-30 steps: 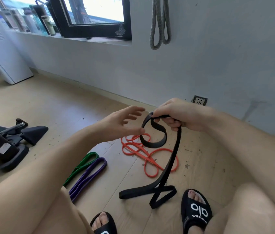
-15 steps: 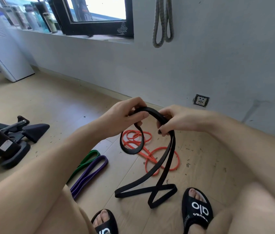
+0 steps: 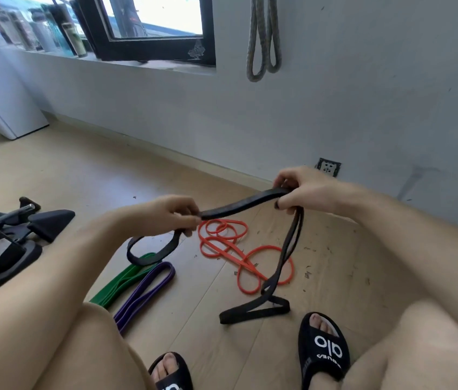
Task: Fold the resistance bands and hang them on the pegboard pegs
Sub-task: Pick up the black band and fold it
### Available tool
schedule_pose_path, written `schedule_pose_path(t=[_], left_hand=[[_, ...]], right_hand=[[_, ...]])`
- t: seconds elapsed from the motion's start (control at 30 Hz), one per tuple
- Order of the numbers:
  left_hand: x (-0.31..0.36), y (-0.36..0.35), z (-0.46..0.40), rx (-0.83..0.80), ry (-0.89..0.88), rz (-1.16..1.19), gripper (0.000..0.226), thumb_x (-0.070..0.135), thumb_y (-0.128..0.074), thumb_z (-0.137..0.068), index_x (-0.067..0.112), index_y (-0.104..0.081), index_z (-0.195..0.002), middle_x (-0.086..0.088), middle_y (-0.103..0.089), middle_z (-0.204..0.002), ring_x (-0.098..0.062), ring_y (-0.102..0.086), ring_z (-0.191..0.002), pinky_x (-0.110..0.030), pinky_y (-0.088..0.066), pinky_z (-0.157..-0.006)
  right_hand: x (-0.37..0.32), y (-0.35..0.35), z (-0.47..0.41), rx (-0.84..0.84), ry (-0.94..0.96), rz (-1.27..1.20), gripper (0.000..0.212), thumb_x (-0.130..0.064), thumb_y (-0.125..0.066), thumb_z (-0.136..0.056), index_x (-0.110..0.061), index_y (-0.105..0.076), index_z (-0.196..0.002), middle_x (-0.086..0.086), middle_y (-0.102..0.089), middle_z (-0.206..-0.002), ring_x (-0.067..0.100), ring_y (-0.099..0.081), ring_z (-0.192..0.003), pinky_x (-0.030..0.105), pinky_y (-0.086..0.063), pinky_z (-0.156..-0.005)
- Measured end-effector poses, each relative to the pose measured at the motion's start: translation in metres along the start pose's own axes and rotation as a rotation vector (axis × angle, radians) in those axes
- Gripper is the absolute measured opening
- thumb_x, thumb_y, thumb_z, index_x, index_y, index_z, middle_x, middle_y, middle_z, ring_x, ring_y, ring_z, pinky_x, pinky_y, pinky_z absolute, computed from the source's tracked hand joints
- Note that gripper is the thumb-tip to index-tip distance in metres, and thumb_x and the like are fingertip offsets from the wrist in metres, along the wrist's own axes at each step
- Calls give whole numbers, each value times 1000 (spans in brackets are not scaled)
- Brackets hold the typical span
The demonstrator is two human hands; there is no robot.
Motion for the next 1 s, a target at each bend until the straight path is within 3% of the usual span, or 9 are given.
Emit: schedule_pose_path(t=[0.1,0.27,0.4,0.5,0.6,0.7,0.8,0.93,1.0], left_hand=[[1,-11,0,-138,54,-227,4,32,-63,-101,27,-62,-101,8,-69,-93,-16,-65,-93,-35,-49,-89],[23,-16,-2,-109,-81,120,53,24,-79,-90,30,-55,-137,9,-66,-129,-6,-60,-125,-30,-48,-109],[61,-19,-2,35,-333,371,41,18,-78,-88,12,-62,-125,-4,-72,-114,-15,-68,-107,-31,-54,-98],[72,-17,-1,144,-386,323,30,25,-74,-84,12,-68,-110,-15,-74,-104,-30,-71,-102,-49,-54,-102],[68,-10,-1,177,-385,251,20,24,-73,-89,13,-70,-105,-7,-75,-93,-33,-71,-97,-59,-51,-98],[68,-4,2,216,-369,225,15,23,-72,-94,12,-70,-104,-1,-73,-87,-22,-74,-89,-55,-55,-96],[72,1,6,243,-404,177,4,19,-66,-99,16,-68,-98,2,-70,-80,-17,-73,-84,-50,-56,-95],[62,16,13,284,-389,271,19,32,-65,-97,13,-65,-95,2,-64,-77,-23,-67,-79,-54,-55,-90],[50,25,15,306,-365,330,23,30,-64,-97,8,-65,-99,-2,-63,-79,-20,-67,-78,-47,-58,-85]], right_hand=[[-22,-3,2,31,78,-52,24,-4,-74,-83,-15,-66,-102,8,-70,-87,13,-63,-68,30,-55,-67],[-55,-18,0,49,206,-21,25,-6,-75,-79,-19,-67,-99,4,-71,-87,11,-61,-71,24,-50,-62],[-67,-27,-5,69,239,-5,28,-5,-74,-75,-22,-66,-95,-3,-69,-79,6,-59,-66,18,-43,-60],[-67,-25,-8,97,247,-2,29,-4,-72,-72,-22,-64,-94,-1,-71,-79,9,-61,-66,26,-48,-62],[-61,-20,-6,70,231,28,29,-5,-74,-76,-18,-63,-99,0,-71,-79,6,-62,-63,22,-49,-59],[-52,-17,-5,38,192,111,29,-11,-78,-78,-22,-64,-100,-5,-70,-77,0,-59,-59,17,-45,-57],[-43,-14,-6,20,154,185,27,-16,-80,-79,-24,-65,-100,0,-69,-85,13,-63,-75,27,-48,-64],[-19,-10,-4,-48,50,314,23,-18,-78,-82,-23,-62,-98,-3,-62,-85,13,-58,-78,27,-40,-61],[-8,-5,-4,-36,19,342,21,-17,-78,-81,-25,-62,-92,-2,-62,-84,16,-58,-78,29,-40,-61]])
Point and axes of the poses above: each hand's wrist, its own z-axis away from the middle knuckle, its own y-axis out of the back of the hand, x = y × z, the point moved 4 cm from there along -z, towards the middle knuckle
